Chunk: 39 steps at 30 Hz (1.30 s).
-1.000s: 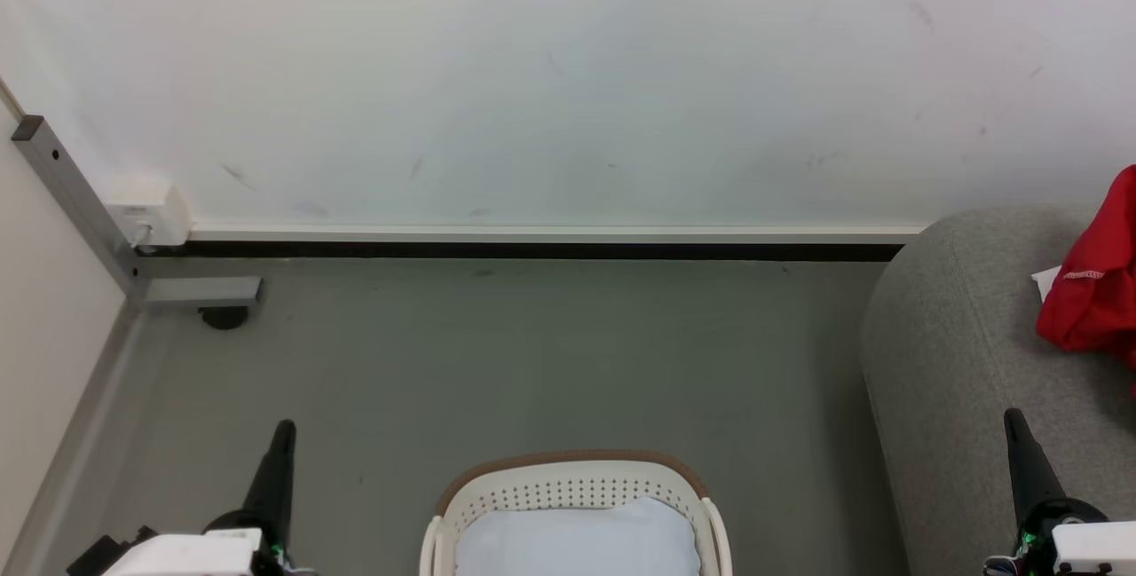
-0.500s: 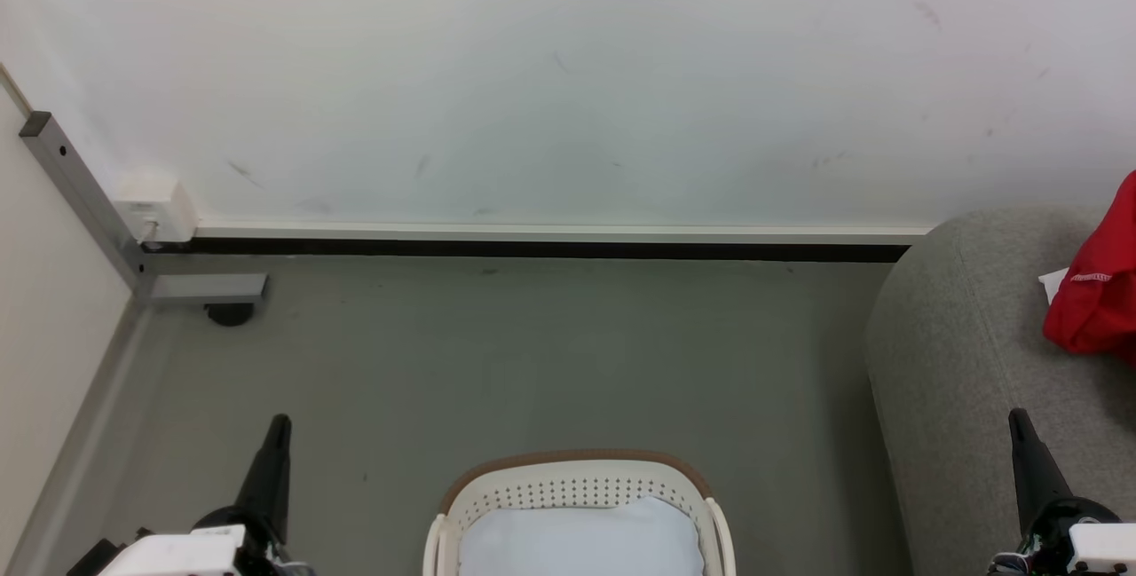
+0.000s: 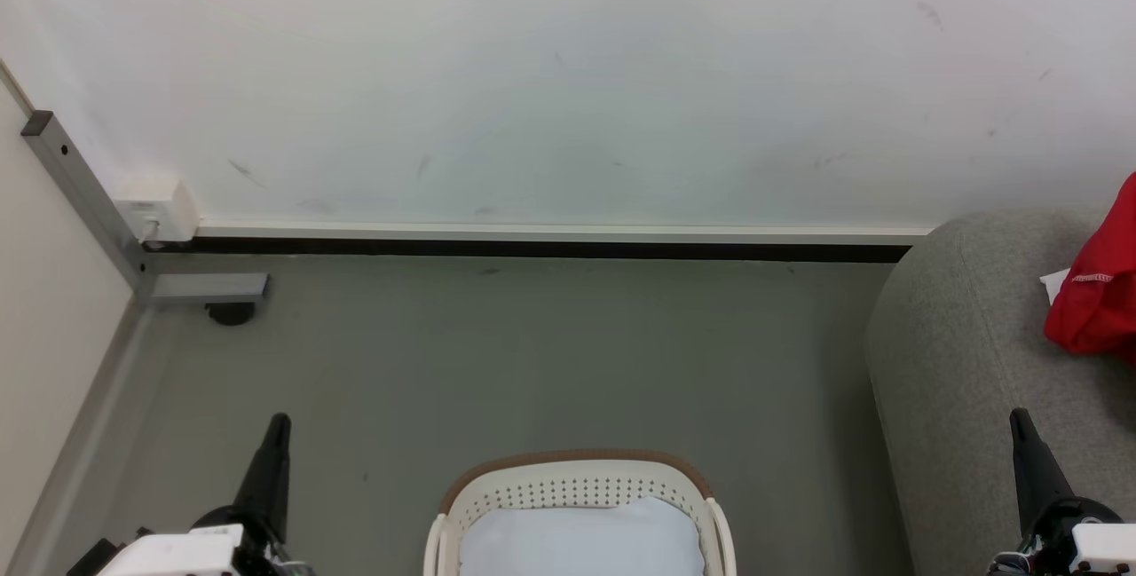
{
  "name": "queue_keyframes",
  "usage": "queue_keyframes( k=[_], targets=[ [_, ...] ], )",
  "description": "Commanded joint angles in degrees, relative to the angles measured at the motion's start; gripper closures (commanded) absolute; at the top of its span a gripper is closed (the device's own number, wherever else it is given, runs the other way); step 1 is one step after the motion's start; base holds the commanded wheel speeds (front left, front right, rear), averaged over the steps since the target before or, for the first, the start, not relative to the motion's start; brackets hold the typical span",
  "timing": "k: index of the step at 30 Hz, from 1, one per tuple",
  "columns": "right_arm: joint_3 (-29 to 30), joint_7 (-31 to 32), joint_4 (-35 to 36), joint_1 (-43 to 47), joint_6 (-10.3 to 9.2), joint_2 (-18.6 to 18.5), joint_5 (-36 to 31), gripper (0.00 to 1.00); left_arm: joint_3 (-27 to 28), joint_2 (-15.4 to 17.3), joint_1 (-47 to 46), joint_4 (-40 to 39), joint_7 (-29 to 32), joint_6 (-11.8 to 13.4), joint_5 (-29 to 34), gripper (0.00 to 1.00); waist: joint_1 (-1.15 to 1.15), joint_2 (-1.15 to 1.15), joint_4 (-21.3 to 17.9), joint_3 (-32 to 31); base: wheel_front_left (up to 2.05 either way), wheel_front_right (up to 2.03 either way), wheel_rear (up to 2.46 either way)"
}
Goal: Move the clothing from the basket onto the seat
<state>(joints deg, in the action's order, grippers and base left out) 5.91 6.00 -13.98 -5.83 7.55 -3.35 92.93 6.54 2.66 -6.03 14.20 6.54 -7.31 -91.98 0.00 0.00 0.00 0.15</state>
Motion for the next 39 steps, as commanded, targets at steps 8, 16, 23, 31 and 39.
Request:
queue_keyframes(
  k=[8, 16, 23, 31, 39],
  targets=[
    [0.25, 0.30, -0.15, -0.75, -0.12, 0.09, -0.10, 1.00, 0.13, 0.40, -0.53, -0.14, 0.23, -0.34, -0.75, 1.00, 0.00, 0.00, 0.00, 0.00, 0.00, 0.00, 0.00],
    [0.31, 0.37, -0.16, -0.76, -0.12, 0.13, -0.18, 1.00, 0.13, 0.40, -0.53, -0.14, 0.23, -0.34, -0.76, 1.00, 0.00, 0.00, 0.00, 0.00, 0.00, 0.00, 0.00],
    [0.36, 0.43, -0.16, -0.76, -0.12, 0.16, -0.22, 1.00, 0.13, 0.40, -0.53, -0.14, 0.23, -0.34, -0.76, 1.00, 0.00, 0.00, 0.00, 0.00, 0.00, 0.00, 0.00],
    [0.42, 0.35, -0.17, -0.77, -0.12, 0.20, -0.29, 1.00, 0.13, 0.40, -0.52, -0.15, 0.23, -0.34, -0.76, 1.00, 0.00, 0.00, 0.00, 0.00, 0.00, 0.00, 0.00],
    [0.47, 0.42, -0.17, -0.77, -0.12, 0.23, -0.35, 1.00, 0.12, 0.40, -0.52, -0.15, 0.22, -0.34, -0.76, 1.00, 0.00, 0.00, 0.00, 0.00, 0.00, 0.00, 0.00]
  ],
)
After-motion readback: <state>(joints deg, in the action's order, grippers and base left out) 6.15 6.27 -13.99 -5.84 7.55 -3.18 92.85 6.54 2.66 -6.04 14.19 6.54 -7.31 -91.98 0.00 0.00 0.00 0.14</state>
